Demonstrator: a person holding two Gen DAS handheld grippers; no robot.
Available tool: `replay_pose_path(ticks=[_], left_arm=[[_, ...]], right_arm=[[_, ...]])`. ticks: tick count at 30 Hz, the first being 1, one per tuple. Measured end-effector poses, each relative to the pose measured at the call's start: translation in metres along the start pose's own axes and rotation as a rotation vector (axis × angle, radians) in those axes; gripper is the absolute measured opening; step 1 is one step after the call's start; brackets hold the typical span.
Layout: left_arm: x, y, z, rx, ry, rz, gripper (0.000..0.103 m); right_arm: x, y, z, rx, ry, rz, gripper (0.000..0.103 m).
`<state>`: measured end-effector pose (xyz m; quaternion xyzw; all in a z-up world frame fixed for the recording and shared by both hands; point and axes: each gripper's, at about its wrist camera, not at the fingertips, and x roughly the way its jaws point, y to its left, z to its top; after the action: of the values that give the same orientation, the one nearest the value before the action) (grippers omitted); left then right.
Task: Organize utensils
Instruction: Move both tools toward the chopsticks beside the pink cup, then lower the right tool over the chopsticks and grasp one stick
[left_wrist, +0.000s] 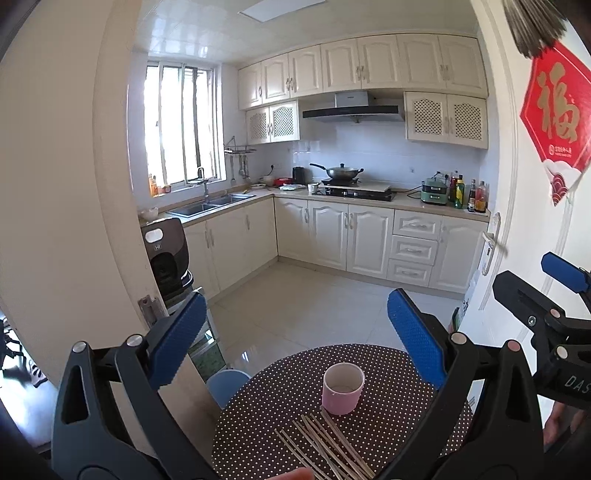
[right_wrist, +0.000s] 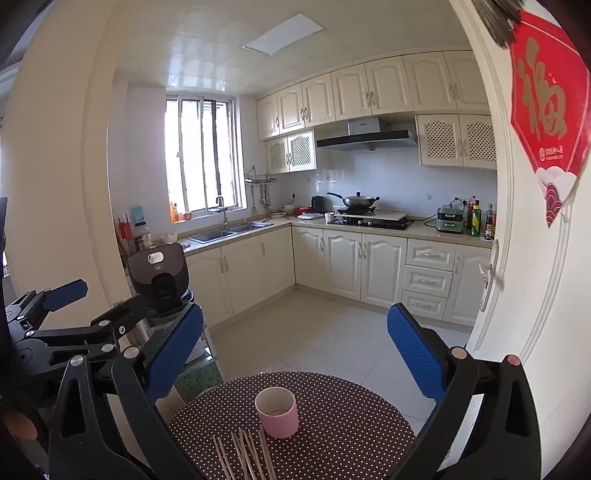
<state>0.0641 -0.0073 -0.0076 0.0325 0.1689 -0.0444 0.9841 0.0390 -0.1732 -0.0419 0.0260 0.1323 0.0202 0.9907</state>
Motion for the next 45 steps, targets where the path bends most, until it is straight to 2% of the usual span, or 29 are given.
replay_pose_path(ticks=[11,16,18,22,27,31,33,34,36,38,41,45], left_arm=[[0.038,0.019,-0.007,-0.040,0.083,0.039,0.097],[0.065,0.029,-0.021,-0.051,0.171,0.042,0.097],[0.078,0.033,-0.032,-0.058,0.216,0.036,0.097],[0.114,0.048,-0.067,-0.098,0.370,0.031,0.096],[0.160,0.068,-0.128,-0.205,0.591,0.036,0.096],[0.185,0.076,-0.182,-0.250,0.743,0.066,0.096],[0.198,0.077,-0.212,-0.291,0.828,0.065,0.096],[0.201,0.078,-0.221,-0.307,0.858,0.063,0.094],[0.209,0.078,-0.245,-0.346,0.918,0.056,0.088],[0.215,0.073,-0.263,-0.349,0.966,0.057,0.082],[0.229,0.068,-0.284,-0.356,1.030,0.054,0.074],[0.239,0.066,-0.301,-0.388,1.070,0.068,0.073]], right_arm=[[0.046,0.010,-0.001,-0.014,0.080,0.051,0.096],[0.074,0.014,-0.008,-0.017,0.148,0.075,0.096],[0.089,0.014,-0.016,-0.013,0.190,0.091,0.096],[0.117,0.014,-0.039,-0.007,0.287,0.107,0.096],[0.160,0.006,-0.094,0.024,0.501,0.157,0.095],[0.184,0.002,-0.143,0.049,0.666,0.186,0.080],[0.196,0.002,-0.172,0.060,0.761,0.203,0.069],[0.199,0.002,-0.178,0.056,0.789,0.208,0.067],[0.207,0.005,-0.205,0.039,0.857,0.223,0.053],[0.213,0.008,-0.222,0.024,0.921,0.237,0.047],[0.218,0.011,-0.242,0.005,0.976,0.251,0.040],[0.228,0.013,-0.258,-0.008,1.013,0.272,0.035]])
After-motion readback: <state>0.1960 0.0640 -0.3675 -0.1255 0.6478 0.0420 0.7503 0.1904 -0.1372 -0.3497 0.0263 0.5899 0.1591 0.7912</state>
